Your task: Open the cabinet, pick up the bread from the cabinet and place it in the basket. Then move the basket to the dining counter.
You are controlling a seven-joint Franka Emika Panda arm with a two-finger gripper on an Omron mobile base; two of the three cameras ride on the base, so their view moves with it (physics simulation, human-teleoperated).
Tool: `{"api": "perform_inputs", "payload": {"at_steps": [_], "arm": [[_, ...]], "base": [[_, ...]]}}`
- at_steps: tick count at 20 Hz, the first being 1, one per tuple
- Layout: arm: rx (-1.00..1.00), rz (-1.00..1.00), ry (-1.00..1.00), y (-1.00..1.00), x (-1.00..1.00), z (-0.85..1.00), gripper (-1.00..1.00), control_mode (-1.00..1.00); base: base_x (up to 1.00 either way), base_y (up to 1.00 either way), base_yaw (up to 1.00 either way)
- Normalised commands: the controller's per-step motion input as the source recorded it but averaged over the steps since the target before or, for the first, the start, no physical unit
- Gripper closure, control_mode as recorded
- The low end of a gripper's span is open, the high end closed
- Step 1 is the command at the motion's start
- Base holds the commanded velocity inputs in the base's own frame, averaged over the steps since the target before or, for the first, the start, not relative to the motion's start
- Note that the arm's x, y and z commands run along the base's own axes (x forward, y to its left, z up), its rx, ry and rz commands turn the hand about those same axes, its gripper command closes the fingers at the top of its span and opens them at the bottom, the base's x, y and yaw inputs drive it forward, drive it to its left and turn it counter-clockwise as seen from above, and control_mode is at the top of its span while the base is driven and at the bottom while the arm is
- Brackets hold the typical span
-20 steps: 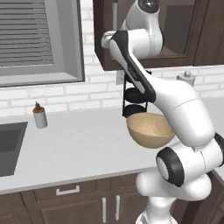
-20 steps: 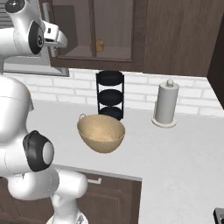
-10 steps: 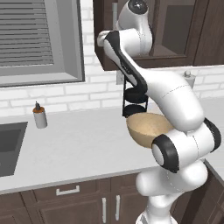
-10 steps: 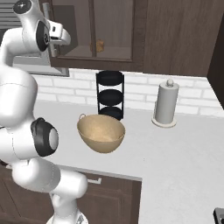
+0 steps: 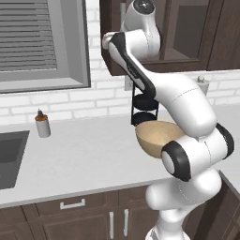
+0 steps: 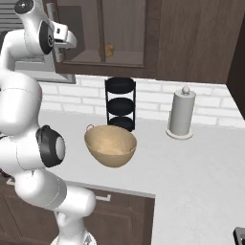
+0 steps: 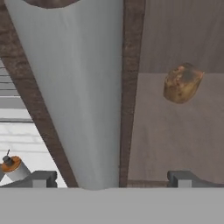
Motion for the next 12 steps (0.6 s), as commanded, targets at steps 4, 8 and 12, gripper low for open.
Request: {"api": "perform_inputs", "payload": {"at_steps": [4, 8, 12], "arm": [[0.0, 0.0, -0.28, 0.0, 0.31, -0.36, -1.0, -1.0], [0.0, 0.0, -0.37, 0.0, 0.33, -0.41, -1.0, -1.0], [-0.01, 0.0, -0.08, 0.0, 0.42, -0.06, -1.0, -1.0]], "base": [[0.0, 0.0, 0.0], [0.0, 0.0, 0.0], [0.0, 0.0, 0.0]]}}
